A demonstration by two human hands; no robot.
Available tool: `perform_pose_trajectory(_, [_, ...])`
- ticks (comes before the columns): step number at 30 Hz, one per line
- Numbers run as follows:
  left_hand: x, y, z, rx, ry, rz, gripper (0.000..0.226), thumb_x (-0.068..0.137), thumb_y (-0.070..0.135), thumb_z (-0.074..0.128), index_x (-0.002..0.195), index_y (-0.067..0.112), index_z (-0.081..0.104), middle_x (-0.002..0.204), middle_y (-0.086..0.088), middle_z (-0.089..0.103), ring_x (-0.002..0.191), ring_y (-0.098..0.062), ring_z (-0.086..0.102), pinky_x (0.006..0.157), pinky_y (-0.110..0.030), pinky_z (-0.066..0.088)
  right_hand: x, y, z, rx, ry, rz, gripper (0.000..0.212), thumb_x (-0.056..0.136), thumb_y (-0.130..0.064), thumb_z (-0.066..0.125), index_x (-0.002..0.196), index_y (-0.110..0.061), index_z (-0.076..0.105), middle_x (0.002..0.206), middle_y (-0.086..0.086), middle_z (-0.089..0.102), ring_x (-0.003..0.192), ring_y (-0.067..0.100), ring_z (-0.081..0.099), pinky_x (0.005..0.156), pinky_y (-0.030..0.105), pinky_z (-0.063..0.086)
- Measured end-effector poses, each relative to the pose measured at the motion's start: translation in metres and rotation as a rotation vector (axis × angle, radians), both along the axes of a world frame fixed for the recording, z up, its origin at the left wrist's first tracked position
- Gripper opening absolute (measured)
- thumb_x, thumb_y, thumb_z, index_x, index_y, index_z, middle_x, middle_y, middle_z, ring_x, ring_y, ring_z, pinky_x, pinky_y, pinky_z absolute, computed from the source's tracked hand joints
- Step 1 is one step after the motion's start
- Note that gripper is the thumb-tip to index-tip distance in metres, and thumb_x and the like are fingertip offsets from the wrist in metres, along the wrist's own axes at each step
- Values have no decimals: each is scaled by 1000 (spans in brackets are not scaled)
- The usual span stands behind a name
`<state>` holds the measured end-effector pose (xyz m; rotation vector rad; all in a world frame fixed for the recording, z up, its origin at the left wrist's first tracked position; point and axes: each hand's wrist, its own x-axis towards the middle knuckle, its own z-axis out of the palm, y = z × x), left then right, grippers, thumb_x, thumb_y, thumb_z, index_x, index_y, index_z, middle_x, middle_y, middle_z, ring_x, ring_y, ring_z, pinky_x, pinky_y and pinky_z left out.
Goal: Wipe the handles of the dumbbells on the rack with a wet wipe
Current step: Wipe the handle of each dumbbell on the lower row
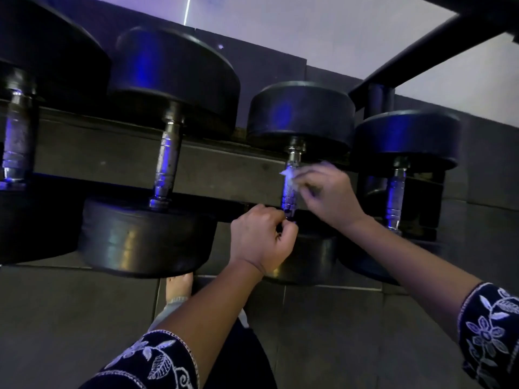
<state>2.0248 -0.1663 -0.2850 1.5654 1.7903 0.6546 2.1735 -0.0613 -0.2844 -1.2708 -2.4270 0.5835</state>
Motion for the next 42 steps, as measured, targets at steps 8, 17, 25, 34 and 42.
perform_pose_trajectory(8, [0,0,-1,69,57,-64,32,80,35,40,55,18,51,57,3,56,60,-20,55,50,-24,28,3,-21,-4,-158,133,-393,17,68,1,71,78,-12,75,81,2,72,75,12,67,74,27,54])
perform_pose_trajectory(17, [65,-14,36,-74,445,-199,50,91,50,34,114,18,64,108,-1,68,99,-24,62,99,-55,39,67,-9,35,-353,431,-690,15,74,-6,71,78,-20,73,77,-2,73,72,16,71,74,33,57])
perform_pose_trajectory(25, [196,-8,53,-209,248,-238,67,93,59,18,145,21,38,153,-2,38,141,-19,32,118,-49,22,167,5,56,-331,321,-657,21,75,-2,71,78,-23,71,75,-5,71,73,7,69,75,25,56])
perform_pose_trajectory(34, [225,-10,24,-30,286,-249,63,96,59,29,135,15,51,138,-6,55,133,-25,46,110,-51,37,196,2,33,-312,183,-599,17,77,-3,69,89,-14,75,76,-7,69,71,2,65,70,11,51])
perform_pose_trajectory(42, [222,-8,-1,205,122,-208,48,94,48,40,110,8,61,101,-6,61,94,-26,56,94,-46,43,219,-1,13,-413,76,-514,15,75,-6,74,89,-11,77,86,6,70,75,15,67,74,24,53])
